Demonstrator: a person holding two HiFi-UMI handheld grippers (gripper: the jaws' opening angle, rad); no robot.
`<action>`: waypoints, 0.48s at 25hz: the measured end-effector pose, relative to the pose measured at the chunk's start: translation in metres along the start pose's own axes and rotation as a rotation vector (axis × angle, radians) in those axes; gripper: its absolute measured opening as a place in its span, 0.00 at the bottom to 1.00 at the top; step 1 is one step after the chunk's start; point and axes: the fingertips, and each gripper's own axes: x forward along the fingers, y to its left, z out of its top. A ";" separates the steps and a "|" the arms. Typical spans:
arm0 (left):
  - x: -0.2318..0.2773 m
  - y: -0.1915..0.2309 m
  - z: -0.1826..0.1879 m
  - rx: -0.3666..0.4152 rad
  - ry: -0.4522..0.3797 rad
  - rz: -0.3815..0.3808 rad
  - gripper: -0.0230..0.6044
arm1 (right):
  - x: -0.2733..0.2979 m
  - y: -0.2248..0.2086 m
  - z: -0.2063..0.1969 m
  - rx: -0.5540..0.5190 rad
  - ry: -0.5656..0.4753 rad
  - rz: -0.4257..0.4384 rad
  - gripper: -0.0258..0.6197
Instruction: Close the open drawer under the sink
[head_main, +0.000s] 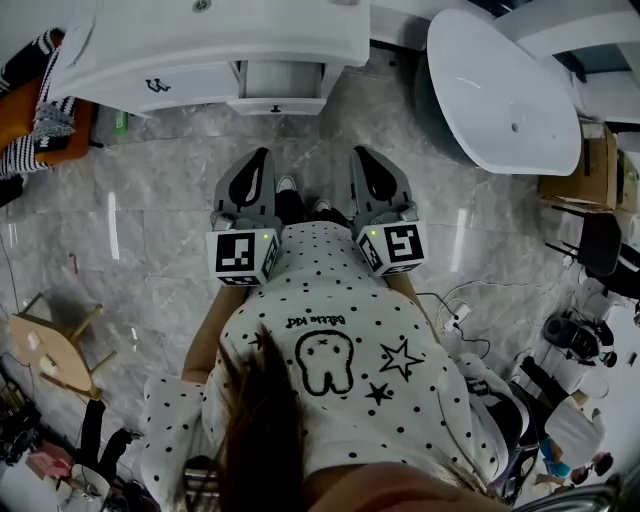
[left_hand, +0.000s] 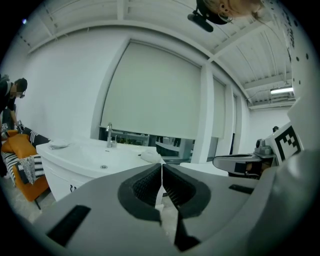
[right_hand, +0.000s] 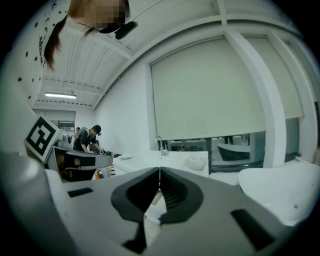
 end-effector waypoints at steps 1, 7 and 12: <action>0.002 0.006 0.002 -0.003 0.002 -0.006 0.06 | 0.005 0.003 0.002 0.000 0.001 -0.004 0.06; 0.018 0.027 -0.001 0.024 0.050 -0.054 0.06 | 0.029 0.007 -0.003 0.023 0.014 -0.041 0.06; 0.014 0.055 0.001 -0.012 0.023 -0.014 0.06 | 0.046 0.018 -0.007 0.027 0.023 -0.029 0.06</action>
